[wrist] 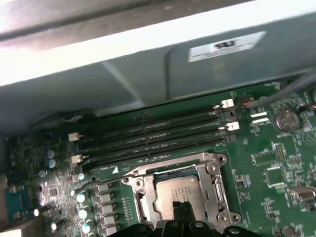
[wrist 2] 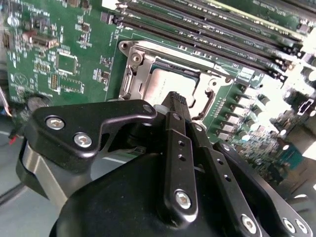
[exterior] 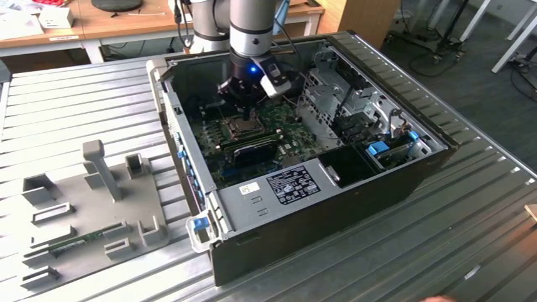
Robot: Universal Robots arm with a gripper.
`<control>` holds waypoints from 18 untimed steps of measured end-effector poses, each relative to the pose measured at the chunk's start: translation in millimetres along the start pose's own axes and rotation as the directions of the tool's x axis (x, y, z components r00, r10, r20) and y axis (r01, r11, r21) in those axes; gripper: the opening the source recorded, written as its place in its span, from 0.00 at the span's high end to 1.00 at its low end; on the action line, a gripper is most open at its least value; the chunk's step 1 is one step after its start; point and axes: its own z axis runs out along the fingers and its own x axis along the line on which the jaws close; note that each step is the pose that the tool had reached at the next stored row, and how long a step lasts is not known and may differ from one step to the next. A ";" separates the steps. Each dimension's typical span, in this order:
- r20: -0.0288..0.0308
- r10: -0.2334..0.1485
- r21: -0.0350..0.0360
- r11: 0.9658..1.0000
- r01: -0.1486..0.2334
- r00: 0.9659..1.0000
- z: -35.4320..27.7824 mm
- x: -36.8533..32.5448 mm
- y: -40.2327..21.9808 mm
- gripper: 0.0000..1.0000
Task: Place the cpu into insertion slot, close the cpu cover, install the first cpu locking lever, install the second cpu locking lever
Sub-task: 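Close the cpu cover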
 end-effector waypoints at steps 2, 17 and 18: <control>-0.001 -0.037 0.000 0.999 0.037 0.999 0.5 0.0 0.0 0.90; -0.004 -0.146 -0.001 0.989 0.146 0.989 2.1 3.5 -0.8 0.90; -0.004 -0.146 -0.001 0.989 0.146 0.989 2.1 5.1 -1.1 0.90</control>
